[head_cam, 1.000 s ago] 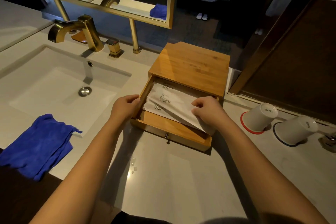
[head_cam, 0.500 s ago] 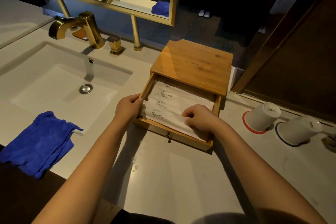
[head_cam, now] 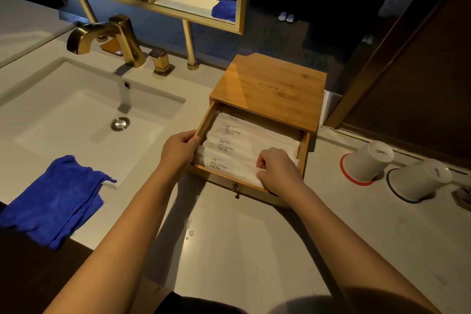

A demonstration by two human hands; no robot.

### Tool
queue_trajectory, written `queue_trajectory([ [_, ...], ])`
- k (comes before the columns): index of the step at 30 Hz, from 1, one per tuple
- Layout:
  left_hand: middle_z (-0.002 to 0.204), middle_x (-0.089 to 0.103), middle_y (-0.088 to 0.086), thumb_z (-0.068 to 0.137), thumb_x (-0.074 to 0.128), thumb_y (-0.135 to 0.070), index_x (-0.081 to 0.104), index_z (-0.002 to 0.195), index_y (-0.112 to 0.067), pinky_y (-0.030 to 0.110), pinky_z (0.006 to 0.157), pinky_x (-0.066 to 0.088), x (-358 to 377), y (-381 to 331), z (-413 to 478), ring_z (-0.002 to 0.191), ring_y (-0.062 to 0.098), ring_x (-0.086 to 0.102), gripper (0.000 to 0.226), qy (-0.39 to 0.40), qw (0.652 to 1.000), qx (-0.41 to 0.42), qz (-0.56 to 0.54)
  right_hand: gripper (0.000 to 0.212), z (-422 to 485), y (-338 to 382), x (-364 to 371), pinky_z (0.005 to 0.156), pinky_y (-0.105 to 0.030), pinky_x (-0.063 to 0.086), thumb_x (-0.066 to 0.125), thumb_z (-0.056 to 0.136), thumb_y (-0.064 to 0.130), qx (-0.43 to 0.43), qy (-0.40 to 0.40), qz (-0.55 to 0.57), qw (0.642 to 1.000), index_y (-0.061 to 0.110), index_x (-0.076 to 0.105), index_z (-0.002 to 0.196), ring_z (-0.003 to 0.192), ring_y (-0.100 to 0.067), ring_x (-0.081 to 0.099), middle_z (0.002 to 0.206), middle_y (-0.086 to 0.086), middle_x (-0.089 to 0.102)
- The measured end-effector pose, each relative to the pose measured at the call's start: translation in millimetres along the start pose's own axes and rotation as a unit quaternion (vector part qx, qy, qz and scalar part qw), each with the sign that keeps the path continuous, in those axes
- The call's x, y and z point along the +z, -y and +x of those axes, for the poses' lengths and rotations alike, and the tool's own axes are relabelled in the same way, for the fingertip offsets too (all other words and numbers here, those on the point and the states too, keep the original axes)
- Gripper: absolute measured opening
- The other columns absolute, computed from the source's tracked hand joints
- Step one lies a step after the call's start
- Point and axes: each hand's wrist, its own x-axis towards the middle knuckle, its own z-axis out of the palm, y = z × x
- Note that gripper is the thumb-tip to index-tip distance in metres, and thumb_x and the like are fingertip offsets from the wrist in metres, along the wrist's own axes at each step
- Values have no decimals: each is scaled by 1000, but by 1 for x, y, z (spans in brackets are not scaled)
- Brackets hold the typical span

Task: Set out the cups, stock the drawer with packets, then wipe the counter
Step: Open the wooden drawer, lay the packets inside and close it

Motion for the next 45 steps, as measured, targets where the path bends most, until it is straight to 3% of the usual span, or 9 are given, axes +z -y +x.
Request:
queue_trajectory([
  [7,82,65,-8,92,45,-18,66,107,-22,36,69,53,-1,0,-1,78,12,60,26,8,1000,-1,-3,10,-3,4,2,71,-37,50,55,87,7,4,22,-13,1000,11,56,96,84,-25,54,100,-9,56],
  [13,79,62,-11,93,45,-17,63,103,-27,34,66,52,0,2,1,75,10,58,23,14,1000,5,-8,14,-3,12,4,63,-31,39,54,89,9,21,29,-62,997,9,53,102,79,-22,50,100,-11,55],
  [18,78,62,-11,92,47,-17,66,109,-17,29,61,51,0,5,7,72,8,57,26,12,1000,17,8,33,-18,4,-2,61,-31,43,43,96,30,-5,6,17,1000,10,62,78,73,-20,55,83,-7,58],
  [20,86,65,-8,90,49,-19,62,117,-14,23,59,50,0,3,11,70,7,57,30,6,999,28,33,35,-29,4,-3,67,-34,47,42,96,33,-42,2,32,999,11,64,79,75,-17,54,83,-4,60],
  [23,115,63,5,90,50,-28,48,131,-13,23,74,45,2,-5,24,92,16,59,44,1,992,72,102,31,-43,3,-2,73,-32,49,46,94,35,-82,-5,39,996,15,68,92,82,-13,54,89,0,64],
  [29,144,39,11,92,47,-32,37,136,-15,43,105,32,33,-48,75,132,28,35,49,52,893,317,315,24,-51,1,-1,76,-26,47,48,94,32,-110,-27,47,992,18,67,99,87,-10,52,94,1,65],
  [31,152,26,13,93,42,-36,34,138,-12,48,114,19,39,-54,90,140,29,22,51,66,840,357,404,23,-54,1,1,74,-25,48,48,94,33,-109,-15,52,993,20,66,97,84,-9,52,92,2,65],
  [36,153,23,14,95,32,-41,22,144,-10,45,113,13,51,-50,102,141,29,17,58,134,751,403,506,14,-57,-1,3,71,-19,44,56,90,31,-109,-6,55,992,21,65,96,80,-6,49,88,7,59],
  [45,157,8,13,98,25,-39,10,146,-11,40,116,6,44,-49,112,145,27,4,58,177,734,398,521,15,-58,4,-1,73,-22,47,59,88,25,-85,-86,79,990,19,71,95,83,-7,53,89,3,67],
])
